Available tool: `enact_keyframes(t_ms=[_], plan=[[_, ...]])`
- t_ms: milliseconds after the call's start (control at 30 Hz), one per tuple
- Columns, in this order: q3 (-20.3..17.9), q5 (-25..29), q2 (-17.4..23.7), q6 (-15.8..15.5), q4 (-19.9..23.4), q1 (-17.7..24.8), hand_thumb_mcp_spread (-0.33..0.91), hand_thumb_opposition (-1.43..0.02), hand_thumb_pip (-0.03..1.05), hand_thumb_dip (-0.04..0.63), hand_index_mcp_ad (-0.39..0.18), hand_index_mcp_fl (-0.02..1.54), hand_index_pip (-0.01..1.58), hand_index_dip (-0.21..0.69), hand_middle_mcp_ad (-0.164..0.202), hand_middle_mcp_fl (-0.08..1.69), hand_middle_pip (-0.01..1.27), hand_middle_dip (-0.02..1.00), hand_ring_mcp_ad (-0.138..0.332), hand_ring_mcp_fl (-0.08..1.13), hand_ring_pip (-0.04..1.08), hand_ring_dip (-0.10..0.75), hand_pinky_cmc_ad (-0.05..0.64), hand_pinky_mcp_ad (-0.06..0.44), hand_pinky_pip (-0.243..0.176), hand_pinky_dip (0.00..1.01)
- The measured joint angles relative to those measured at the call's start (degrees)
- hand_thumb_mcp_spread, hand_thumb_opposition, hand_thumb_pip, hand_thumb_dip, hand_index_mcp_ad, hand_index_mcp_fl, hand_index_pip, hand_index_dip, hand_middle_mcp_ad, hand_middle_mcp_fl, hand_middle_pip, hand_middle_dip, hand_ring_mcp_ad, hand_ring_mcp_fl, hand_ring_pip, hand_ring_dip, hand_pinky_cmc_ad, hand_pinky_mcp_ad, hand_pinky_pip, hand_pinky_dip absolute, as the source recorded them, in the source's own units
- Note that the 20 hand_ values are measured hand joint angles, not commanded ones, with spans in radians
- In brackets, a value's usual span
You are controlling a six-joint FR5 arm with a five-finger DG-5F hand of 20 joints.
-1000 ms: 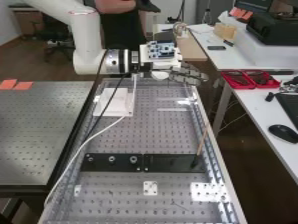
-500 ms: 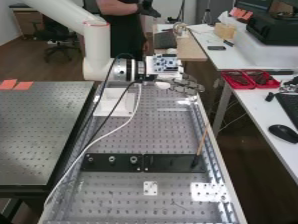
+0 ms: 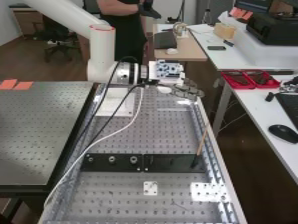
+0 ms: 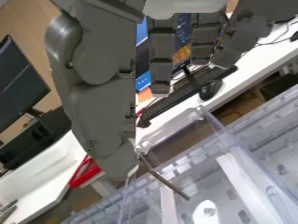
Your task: Grab the drill bit and place it in the clear container
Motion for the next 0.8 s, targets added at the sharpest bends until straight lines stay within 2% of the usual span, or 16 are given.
enact_keyframes(t_ms=[367,567,700,800], plan=[[0.03,-1.52,-0.08,-0.35,0.45,-0.21,0.70,-1.02,0.42,0.300,-0.140,1.03,0.72,0.410,0.065,0.36,0.13,0.23,0.209,0.08,0.08,0.037,0.363,0.155,-0.077,0.16],[0.29,-0.44,-0.20,-0.45,-0.03,-0.22,0.70,-1.03,0.42,0.300,-0.140,1.02,0.73,0.410,0.065,0.35,0.13,0.23,0.209,0.08,0.08,0.037,0.363,0.155,-0.075,0.16],[0.38,-1.31,-0.25,-0.50,-0.61,-0.28,0.68,-1.02,0.42,0.300,-0.138,0.97,0.70,0.436,0.065,0.30,0.13,0.23,0.209,0.08,0.08,0.035,0.363,0.155,-0.077,0.16],[0.35,-0.63,-0.25,-0.48,-0.83,-0.31,0.64,-0.97,0.43,0.304,-0.141,0.86,0.65,0.450,0.065,0.30,0.13,0.23,0.209,0.08,0.08,0.037,0.363,0.152,-0.075,0.16]])
